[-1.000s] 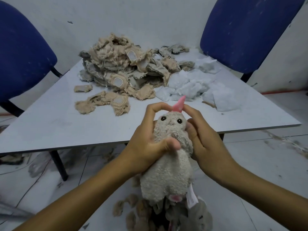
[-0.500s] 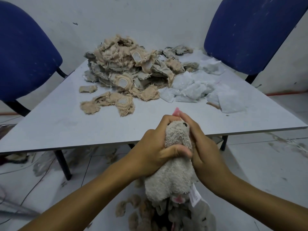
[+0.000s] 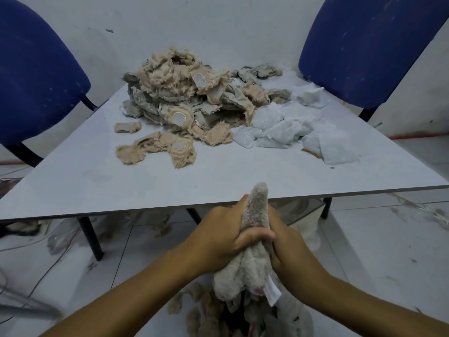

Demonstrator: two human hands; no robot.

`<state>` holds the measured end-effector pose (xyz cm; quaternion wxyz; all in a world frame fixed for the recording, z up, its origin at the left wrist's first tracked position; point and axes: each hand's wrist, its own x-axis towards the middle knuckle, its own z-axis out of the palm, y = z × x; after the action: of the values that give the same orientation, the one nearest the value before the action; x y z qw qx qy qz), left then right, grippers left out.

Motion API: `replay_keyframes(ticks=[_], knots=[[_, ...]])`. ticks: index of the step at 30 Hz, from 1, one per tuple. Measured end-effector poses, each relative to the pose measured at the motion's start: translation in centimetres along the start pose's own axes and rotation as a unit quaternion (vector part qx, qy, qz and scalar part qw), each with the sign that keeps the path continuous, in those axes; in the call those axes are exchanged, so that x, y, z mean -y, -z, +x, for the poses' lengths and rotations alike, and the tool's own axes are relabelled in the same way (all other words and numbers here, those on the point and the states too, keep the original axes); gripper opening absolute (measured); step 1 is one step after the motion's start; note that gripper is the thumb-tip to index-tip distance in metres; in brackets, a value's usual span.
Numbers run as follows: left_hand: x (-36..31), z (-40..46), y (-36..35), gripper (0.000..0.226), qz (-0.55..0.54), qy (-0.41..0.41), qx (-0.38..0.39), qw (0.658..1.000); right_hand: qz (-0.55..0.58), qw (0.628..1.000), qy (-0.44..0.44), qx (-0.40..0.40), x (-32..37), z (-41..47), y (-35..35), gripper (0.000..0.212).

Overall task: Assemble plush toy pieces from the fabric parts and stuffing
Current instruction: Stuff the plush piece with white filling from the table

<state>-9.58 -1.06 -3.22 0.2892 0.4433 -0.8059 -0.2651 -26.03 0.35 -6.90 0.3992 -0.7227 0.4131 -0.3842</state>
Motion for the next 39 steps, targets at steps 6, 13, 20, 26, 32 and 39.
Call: replay_keyframes(ticks=[6, 13, 20, 26, 32, 39], knots=[[0.4, 0.4, 0.3, 0.039, -0.023, -0.023, 0.015, 0.999, -0.024, 0.999, 0.037, -0.007, 1.3, 0.3, 1.0, 0.040], [-0.6, 1.1, 2.1, 0.047, -0.075, -0.064, -0.004, 0.995, 0.127, 0.991, -0.019, 0.044, 3.8, 0.0, 4.2, 0.040], [-1.0, 0.8, 2.4, 0.091, -0.037, -0.040, 0.088, 0.995, 0.090, 0.973, -0.077, 0.200, 6.7, 1.8, 8.5, 0.038], [-1.7, -0.3, 3.0, 0.106, -0.017, -0.035, 0.025, 0.999, -0.171, 0.979, 0.064, 0.095, 7.1, 2.2, 7.9, 0.022], [-2.9, -0.8, 3.0, 0.103, 0.019, -0.071, 0.037, 0.997, -0.217, 0.966, 0.136, 0.016, 7.8, 2.0, 7.0, 0.018], [-4.6, 1.8, 7.7, 0.051, -0.064, -0.035, -0.047, 0.996, 0.010, 0.999, -0.002, -0.031, 7.8, 3.7, 7.1, 0.027]])
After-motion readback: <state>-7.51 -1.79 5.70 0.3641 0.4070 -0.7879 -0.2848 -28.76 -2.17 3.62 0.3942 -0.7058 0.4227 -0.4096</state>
